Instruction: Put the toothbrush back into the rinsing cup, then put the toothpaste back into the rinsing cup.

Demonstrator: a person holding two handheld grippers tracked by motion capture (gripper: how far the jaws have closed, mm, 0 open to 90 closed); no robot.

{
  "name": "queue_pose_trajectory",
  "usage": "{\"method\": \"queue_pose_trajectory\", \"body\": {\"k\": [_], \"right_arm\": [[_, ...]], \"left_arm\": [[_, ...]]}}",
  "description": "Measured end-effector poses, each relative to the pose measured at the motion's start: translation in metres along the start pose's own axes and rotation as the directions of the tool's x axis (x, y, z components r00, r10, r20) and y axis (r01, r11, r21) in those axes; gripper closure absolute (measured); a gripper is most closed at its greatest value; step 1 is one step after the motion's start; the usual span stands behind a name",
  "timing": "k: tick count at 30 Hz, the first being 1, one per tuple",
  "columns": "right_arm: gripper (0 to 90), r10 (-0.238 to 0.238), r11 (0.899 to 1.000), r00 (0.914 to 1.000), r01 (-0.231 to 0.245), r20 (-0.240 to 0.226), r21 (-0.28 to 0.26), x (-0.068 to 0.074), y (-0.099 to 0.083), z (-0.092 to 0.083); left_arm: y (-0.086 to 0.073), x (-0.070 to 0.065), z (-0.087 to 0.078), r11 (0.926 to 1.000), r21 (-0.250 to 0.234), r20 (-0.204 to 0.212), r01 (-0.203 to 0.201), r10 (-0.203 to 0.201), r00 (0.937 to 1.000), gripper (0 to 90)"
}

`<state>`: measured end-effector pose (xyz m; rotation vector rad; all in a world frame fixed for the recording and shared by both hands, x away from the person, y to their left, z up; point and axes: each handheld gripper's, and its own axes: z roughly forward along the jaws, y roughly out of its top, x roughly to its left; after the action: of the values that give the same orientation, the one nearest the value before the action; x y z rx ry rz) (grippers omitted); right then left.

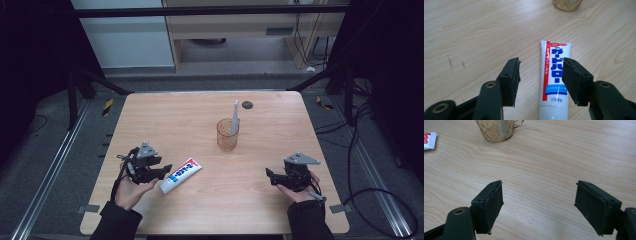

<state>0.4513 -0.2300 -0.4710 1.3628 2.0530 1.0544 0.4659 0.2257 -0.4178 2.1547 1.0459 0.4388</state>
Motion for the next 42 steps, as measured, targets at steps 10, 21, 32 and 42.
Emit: {"method": "queue_pose_trajectory", "body": {"k": [10,21,32,42], "right_arm": [[20.9,-0.016,1.000,0.9999,0.016,0.001,0.010,0.000,0.000,0.003],[20.6,-0.017,1.000,0.9998,0.017,-0.007,0.019,0.000,0.000,0.005],[20.7,-0.020,0.999,0.9996,0.021,-0.017,0.024,0.003,0.002,0.008],[20.9,-0.023,0.999,0.9995,0.023,-0.024,0.025,0.003,0.002,0.008]], "left_arm": [[-0.001,-0.005,0.015,0.9936,0.100,0.022,-0.052,0.050,0.9985,33.8],[0.003,-0.010,0.035,0.9810,0.176,0.040,-0.083,0.077,0.9962,30.8],[0.007,-0.015,0.052,0.9705,0.219,0.052,-0.101,0.092,0.9944,32.1],[0.010,-0.017,0.067,0.9589,0.258,0.065,-0.117,0.104,0.9925,34.8]]}}
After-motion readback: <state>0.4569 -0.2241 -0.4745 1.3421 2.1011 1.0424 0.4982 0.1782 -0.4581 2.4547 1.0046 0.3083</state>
